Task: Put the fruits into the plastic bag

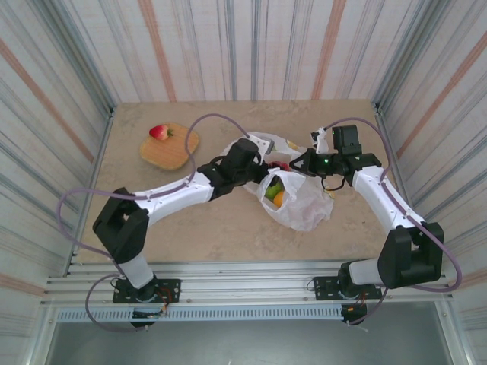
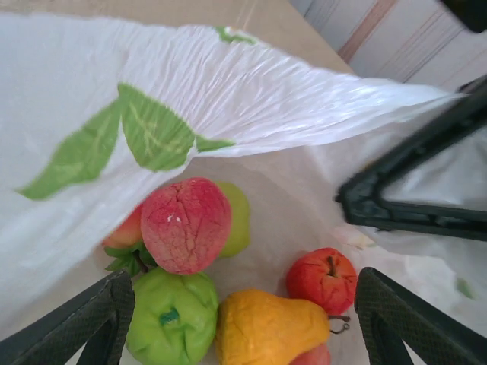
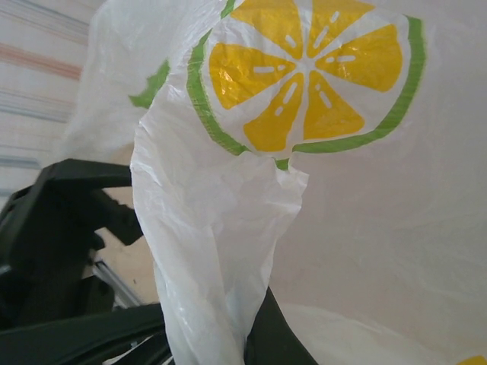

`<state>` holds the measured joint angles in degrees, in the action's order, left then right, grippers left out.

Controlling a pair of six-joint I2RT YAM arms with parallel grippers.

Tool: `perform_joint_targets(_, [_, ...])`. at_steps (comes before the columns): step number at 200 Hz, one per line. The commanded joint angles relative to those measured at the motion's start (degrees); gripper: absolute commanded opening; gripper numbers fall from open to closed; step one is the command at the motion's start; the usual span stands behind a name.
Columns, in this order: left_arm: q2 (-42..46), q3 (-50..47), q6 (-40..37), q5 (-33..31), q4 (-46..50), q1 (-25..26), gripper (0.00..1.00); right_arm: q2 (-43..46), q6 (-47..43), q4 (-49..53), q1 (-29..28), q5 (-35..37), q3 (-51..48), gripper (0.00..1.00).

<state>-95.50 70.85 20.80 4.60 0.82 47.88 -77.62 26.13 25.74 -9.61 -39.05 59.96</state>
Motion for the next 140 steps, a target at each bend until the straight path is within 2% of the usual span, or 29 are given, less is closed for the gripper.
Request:
perform_joint_targets(1, [4.36,-1.62,-1.45,3.96,1.38,-0.84,0.79,0.5,-0.83,0.74,0.64,0.11,0.33,0.0])
perform_joint_targets(38, [9.03,-2.91,-1.29,9.95,1.05,-2.68,0.78,0.32,-0.91,0.76,0.64,0.02,0.33,0.0])
perform_joint_targets(90, [14.0,-2.87,-0.42,23.02,0.45,-7.28,0.77,-0.16,-0.95,0.28,0.64,-0.1,-0.23,0.0])
perform_joint_targets(123, [17.97,-4.05,0.43,23.43,1.21,-11.27,0.77,-0.26,-0.91,0.11,0.64,-0.08,-0.23,0.0])
perform_joint_targets(140, [20.5,-5.22,0.97,20.67,2.67,-14.09,0.77,-0.33,-0.92,0.11,0.64,-0.13,-0.27,0.0])
